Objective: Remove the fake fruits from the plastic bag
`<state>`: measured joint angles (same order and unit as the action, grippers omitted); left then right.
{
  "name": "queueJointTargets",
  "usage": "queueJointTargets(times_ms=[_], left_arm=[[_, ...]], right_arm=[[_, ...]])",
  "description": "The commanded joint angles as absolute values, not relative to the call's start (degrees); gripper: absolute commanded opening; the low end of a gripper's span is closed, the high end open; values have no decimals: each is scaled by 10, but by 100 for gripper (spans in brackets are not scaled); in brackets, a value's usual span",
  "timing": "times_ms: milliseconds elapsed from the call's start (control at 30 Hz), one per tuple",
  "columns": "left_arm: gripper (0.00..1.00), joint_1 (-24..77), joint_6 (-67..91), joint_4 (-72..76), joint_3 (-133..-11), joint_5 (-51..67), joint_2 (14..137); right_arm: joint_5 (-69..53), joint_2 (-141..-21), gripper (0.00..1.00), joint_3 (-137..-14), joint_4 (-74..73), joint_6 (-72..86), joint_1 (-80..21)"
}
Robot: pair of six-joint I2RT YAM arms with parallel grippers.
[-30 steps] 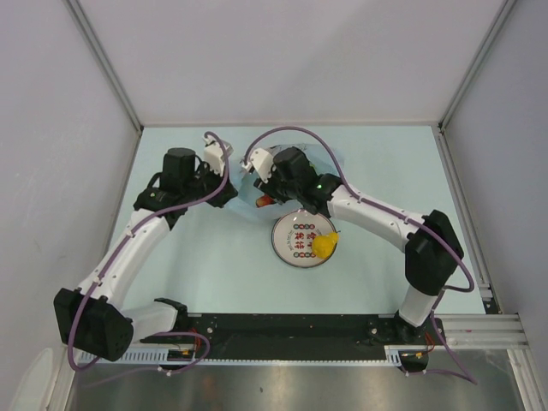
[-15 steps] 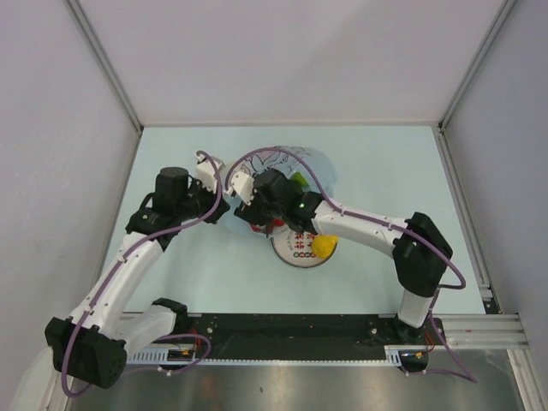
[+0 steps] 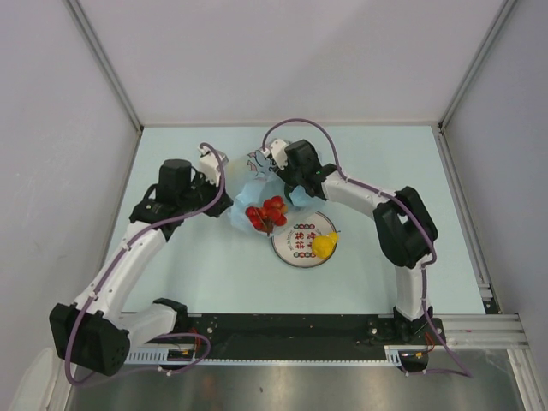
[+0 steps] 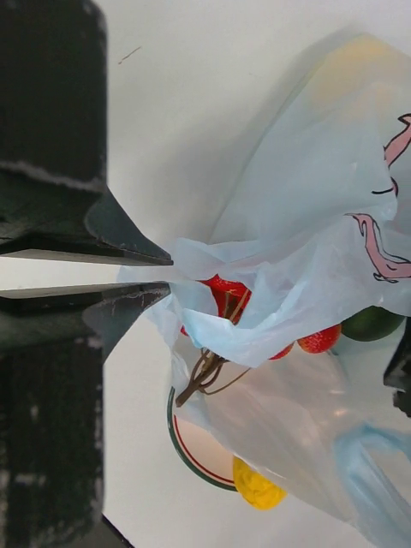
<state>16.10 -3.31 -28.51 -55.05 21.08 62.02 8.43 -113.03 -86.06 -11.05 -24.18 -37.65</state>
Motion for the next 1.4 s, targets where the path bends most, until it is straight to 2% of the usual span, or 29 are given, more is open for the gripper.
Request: queueJointTargets(times_ms=[0, 67, 133, 167, 267, 367, 467, 500, 600, 633, 700, 733, 767, 833, 867, 900, 967, 1167, 1367], left_arm=[[18, 156, -15, -262, -610, 236, 642], [17, 156, -11, -261, -624, 244, 657], [17, 157, -4, -258, -644, 252, 668], [17, 156, -4, -258, -652, 256, 680], [16, 156, 14, -254, -680, 269, 705], [14, 157, 16, -257, -707, 279, 722], [37, 158, 7, -264, -718, 313, 737], [55, 162, 3, -268, -716, 316, 740], [75, 176, -33, -274, -700, 309, 737], [77, 183, -40, -277, -695, 302, 736], [82, 190, -68, -285, -686, 301, 731], [83, 199, -82, -289, -682, 298, 729], [83, 205, -104, -292, -675, 288, 727], [85, 222, -123, -299, -669, 279, 722], [86, 229, -138, -300, -664, 270, 720], [87, 236, -144, -300, -662, 267, 721], [91, 257, -163, -298, -654, 247, 721], [91, 285, -198, -268, -651, 219, 743], [82, 345, -271, -277, -681, 180, 779]], right_arm=[[134, -1164, 45, -896, -55, -260, -360], [156, -1177, 51, -907, -43, -272, -353], [165, -1193, 60, -919, -36, -274, -345], [174, -1199, 69, -925, -35, -274, -342], [185, -1225, 79, -955, -40, -271, -334], [168, -1251, 84, -985, -59, -265, -326], [166, -1277, 88, -1001, -61, -265, -323], [164, -1285, 88, -1004, -62, -268, -322], [156, -1304, 88, -1011, -65, -279, -318], [156, -1308, 88, -1012, -65, -282, -316], [143, -1312, 76, -1013, -72, -287, -311], [135, -1310, 69, -1013, -75, -291, -309], [130, -1307, 55, -1013, -79, -292, -308], [107, -1287, 42, -1014, -90, -289, -302], [99, -1279, 30, -1019, -104, -285, -301], [89, -1256, 26, -1020, -110, -280, -300], [68, -1231, 21, -1024, -128, -253, -297], [-42, -1124, 20, -1005, -185, -180, -294], [-86, -1064, 20, -953, -199, -146, -288]])
